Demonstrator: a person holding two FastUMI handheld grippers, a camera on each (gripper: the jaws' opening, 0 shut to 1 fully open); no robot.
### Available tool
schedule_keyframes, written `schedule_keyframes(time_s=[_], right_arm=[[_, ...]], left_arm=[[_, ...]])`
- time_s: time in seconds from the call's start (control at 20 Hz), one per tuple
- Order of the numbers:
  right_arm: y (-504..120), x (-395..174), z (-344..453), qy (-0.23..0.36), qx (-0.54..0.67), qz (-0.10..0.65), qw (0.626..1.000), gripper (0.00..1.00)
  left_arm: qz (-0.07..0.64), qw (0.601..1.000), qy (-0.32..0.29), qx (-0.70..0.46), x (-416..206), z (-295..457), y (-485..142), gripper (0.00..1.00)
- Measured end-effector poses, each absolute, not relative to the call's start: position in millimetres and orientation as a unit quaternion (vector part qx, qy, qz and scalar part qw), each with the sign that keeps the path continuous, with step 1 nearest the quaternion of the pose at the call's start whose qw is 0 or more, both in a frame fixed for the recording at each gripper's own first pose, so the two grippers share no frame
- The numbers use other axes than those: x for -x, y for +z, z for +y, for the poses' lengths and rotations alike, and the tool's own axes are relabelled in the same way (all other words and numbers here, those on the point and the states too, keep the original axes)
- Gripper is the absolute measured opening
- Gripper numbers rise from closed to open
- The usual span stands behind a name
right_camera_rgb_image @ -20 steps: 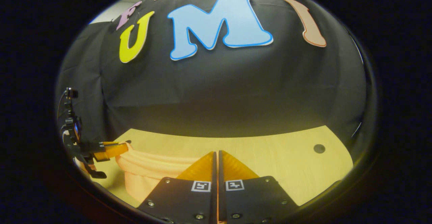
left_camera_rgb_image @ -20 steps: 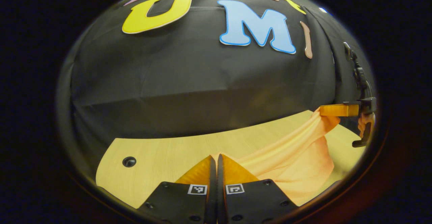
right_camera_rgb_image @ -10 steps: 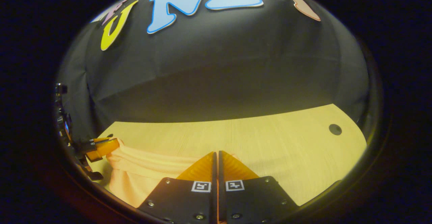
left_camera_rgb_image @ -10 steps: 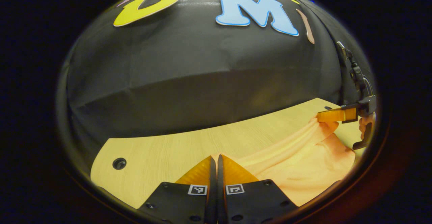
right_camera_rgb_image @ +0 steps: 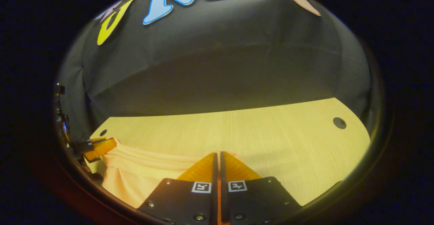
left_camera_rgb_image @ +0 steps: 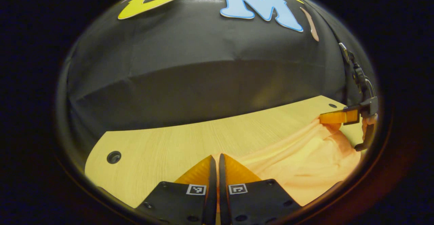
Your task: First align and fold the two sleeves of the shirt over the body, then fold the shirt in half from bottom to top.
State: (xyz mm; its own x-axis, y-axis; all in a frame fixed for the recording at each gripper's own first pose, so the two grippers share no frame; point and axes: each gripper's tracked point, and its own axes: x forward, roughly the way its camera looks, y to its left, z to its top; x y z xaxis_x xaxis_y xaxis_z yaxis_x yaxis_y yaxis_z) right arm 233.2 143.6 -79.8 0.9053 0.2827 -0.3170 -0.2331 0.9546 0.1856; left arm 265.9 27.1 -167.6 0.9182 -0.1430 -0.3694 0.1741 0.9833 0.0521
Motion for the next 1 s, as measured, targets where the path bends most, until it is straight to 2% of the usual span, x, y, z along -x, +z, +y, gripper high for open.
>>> schedule_keyframes(time_s=[0.05, 0.1, 0.15, 0.25, 0.3, 0.35, 0.5, 0.65, 1.0], right_arm=[[-79.2, -232.9, 143.3, 0.131, -0.072, 0.177, 0.973, 0.04], [-79.8, -231.3, 142.8, 0.132, -0.072, 0.181, 0.972, 0.04], [-78.5, -226.8, 143.5, 0.134, -0.069, 0.183, 0.972, 0.24], [-76.1, -228.0, 142.0, 0.128, -0.053, 0.177, 0.974, 0.64], [-70.9, -223.5, 140.5, 0.125, -0.047, 0.174, 0.976, 0.64], [-66.3, -219.3, 139.9, 0.126, -0.044, 0.169, 0.977, 0.65], [-51.3, -207.5, 138.1, 0.126, -0.032, 0.154, 0.979, 0.65], [-33.9, -185.1, 137.7, 0.126, -0.023, 0.138, 0.982, 0.65], [25.2, -95.0, 144.5, 0.148, -0.017, 0.079, 0.986, 0.65]], left_arm=[[0.189, 0.978, -0.076, -0.051, -266.7, 30.0, -168.1, 0.12], [0.194, 0.977, -0.072, -0.058, -266.1, 30.2, -170.9, 0.21], [0.195, 0.977, -0.067, -0.060, -264.8, 31.3, -170.4, 0.29], [0.196, 0.977, -0.070, -0.047, -260.5, 32.7, -168.2, 0.59], [0.194, 0.978, -0.069, -0.041, -259.2, 34.5, -162.8, 0.91], [0.192, 0.979, -0.064, -0.037, -255.2, 37.1, -159.8, 0.99], [0.186, 0.981, -0.056, -0.024, -244.1, 36.1, -141.9, 0.94], [0.174, 0.983, -0.051, -0.011, -225.6, 33.2, -114.9, 0.95], [0.119, 0.991, -0.056, -0.009, -131.6, 9.2, -28.6, 0.94]])
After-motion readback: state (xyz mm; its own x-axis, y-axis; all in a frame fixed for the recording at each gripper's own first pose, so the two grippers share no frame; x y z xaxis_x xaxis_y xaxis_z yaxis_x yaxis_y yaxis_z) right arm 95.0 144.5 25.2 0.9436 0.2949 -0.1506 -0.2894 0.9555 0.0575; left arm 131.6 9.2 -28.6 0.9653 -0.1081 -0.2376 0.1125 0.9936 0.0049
